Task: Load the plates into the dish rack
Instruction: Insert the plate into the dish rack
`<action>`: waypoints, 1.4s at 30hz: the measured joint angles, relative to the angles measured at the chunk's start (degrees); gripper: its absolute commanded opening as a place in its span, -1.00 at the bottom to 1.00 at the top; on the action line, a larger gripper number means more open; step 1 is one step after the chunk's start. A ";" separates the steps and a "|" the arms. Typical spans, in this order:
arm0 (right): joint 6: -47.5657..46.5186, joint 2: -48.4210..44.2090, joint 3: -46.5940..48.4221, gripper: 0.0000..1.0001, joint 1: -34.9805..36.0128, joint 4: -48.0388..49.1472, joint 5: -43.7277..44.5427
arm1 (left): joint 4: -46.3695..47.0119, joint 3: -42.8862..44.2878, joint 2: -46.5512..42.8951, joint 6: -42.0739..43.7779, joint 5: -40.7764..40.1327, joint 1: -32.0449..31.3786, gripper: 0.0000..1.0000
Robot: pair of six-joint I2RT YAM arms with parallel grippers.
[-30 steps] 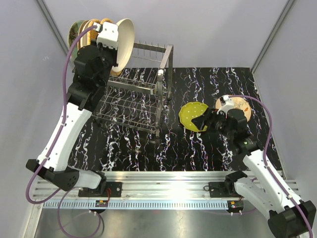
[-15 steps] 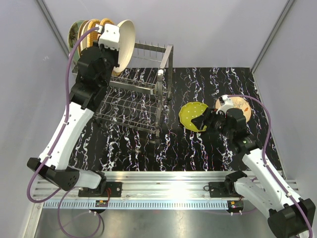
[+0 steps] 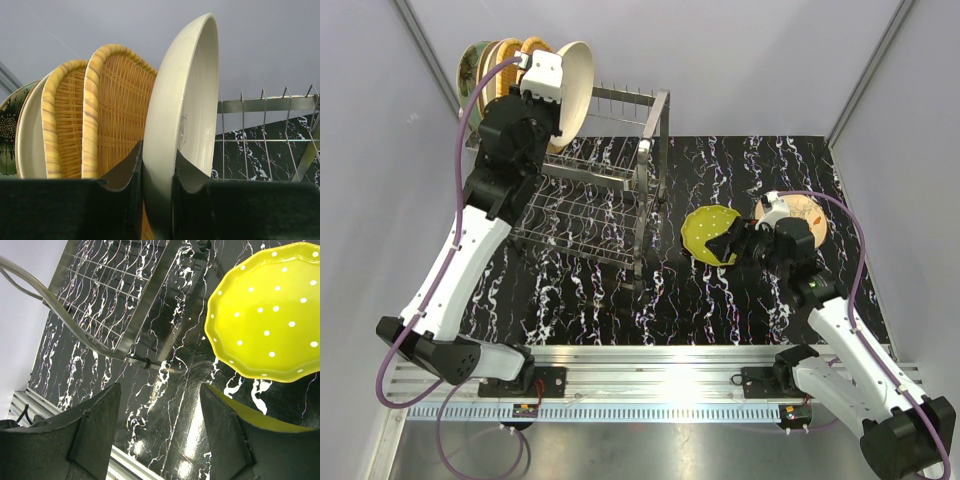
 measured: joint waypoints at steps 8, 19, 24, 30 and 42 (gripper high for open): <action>0.00 0.22 0.00 0.43 0.00 0.00 0.00 | -0.94 1.05 0.07 0.42 1.97 0.48 -1.00; 0.00 0.20 0.00 0.43 0.00 0.00 -0.02 | -3.93 7.61 0.33 3.89 1.73 1.77 -1.00; 0.02 0.20 0.00 0.43 0.00 0.02 -0.02 | -3.85 6.38 0.20 3.58 2.71 1.77 -1.00; 0.00 0.20 0.00 0.44 0.00 0.00 -0.02 | -3.93 1.20 -0.13 3.45 3.02 1.79 -1.00; 0.00 0.20 -0.04 0.44 0.00 0.00 -0.02 | -2.34 -1.38 -0.22 2.89 2.84 2.08 -1.00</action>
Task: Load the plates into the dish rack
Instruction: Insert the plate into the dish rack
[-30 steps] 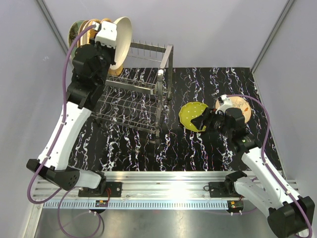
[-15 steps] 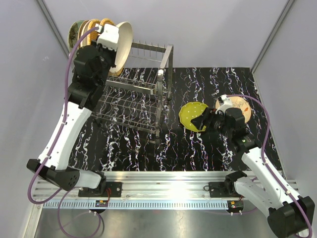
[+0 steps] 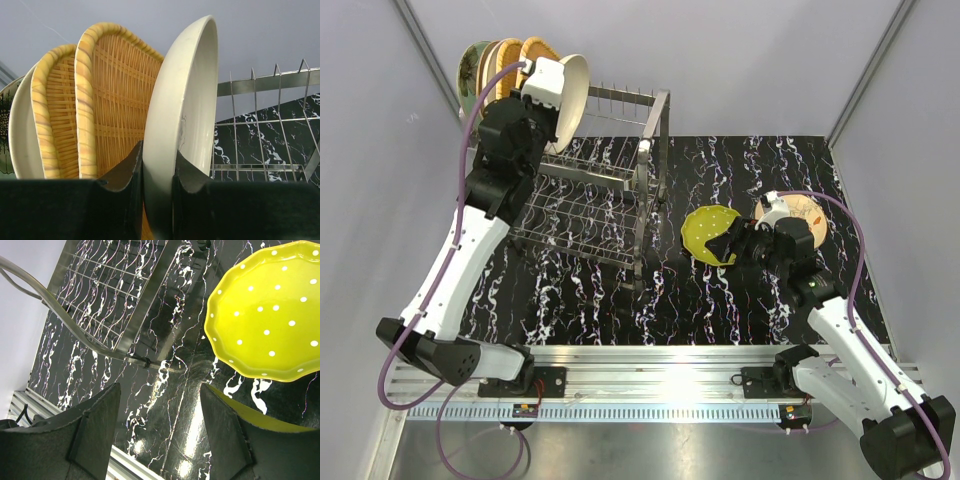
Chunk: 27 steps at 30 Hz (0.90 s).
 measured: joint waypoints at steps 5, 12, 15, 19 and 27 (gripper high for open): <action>0.00 0.00 0.00 0.44 0.00 0.00 0.00 | 1.09 -1.36 -0.35 -0.96 -0.83 0.00 -1.00; 0.00 0.02 -0.02 0.45 0.00 0.00 0.00 | 1.64 -2.03 -0.63 -2.71 -2.19 0.00 -0.97; 0.00 0.15 -0.02 0.44 0.00 0.00 0.00 | 1.77 -2.43 -0.79 -3.52 -3.02 0.00 -0.94; 0.00 0.52 -0.02 0.44 0.00 0.00 0.02 | 1.73 -2.45 -0.81 -4.37 -3.63 -0.02 -0.85; 0.00 0.55 -0.04 0.45 0.00 0.00 0.02 | 1.62 -2.45 -0.81 -5.51 -4.83 -0.11 -0.71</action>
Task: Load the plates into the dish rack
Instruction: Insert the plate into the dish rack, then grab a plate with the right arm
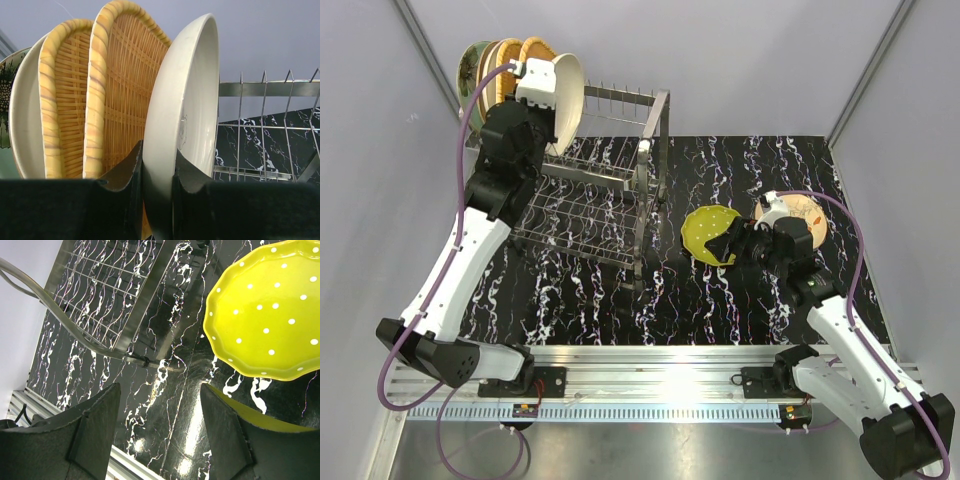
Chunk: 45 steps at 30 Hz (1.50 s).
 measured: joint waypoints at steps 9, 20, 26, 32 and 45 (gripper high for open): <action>0.00 0.00 -0.02 0.47 0.00 0.00 0.00 | -1.75 -0.02 -0.15 -0.57 -2.51 0.09 -0.09; 0.02 0.00 -0.02 0.48 0.00 0.00 0.00 | -2.93 -0.02 -0.26 -1.33 -1.22 -0.85 0.33; 0.02 0.00 -0.02 0.47 0.00 0.00 0.00 | -3.21 -0.02 -1.31 -3.04 0.37 -0.87 0.54; 0.02 0.00 -0.02 0.47 0.00 0.02 0.00 | -3.10 0.17 -3.69 -5.51 1.95 -0.55 0.54; 0.02 -0.33 -0.17 0.47 0.00 0.02 0.00 | -2.93 1.31 -7.23 -8.41 3.65 -0.13 0.35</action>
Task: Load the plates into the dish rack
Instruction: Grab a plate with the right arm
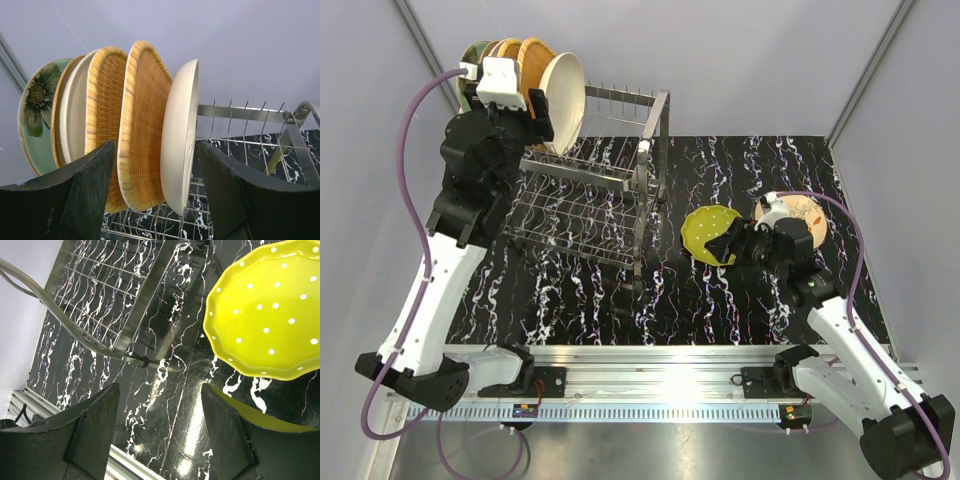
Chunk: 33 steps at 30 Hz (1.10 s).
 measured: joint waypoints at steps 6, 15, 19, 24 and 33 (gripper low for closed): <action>0.00 -0.20 -0.17 0.48 0.00 -0.02 0.00 | 0.87 2.12 -0.57 1.03 0.50 0.00 -0.05; 0.00 -0.22 -0.17 0.47 0.00 -0.02 0.00 | 1.97 3.87 1.51 0.28 7.80 0.00 -0.11; 0.00 -0.22 -0.17 0.47 0.00 -0.02 0.00 | 2.58 4.52 4.04 -0.13 9.66 0.00 -0.12; 0.00 -0.22 -0.17 0.47 0.00 -0.02 0.02 | 3.28 4.55 6.86 0.44 10.03 0.00 -0.13; 0.00 -0.22 -0.17 0.47 0.00 -0.02 0.02 | 4.11 4.55 7.26 3.13 8.31 0.00 -0.10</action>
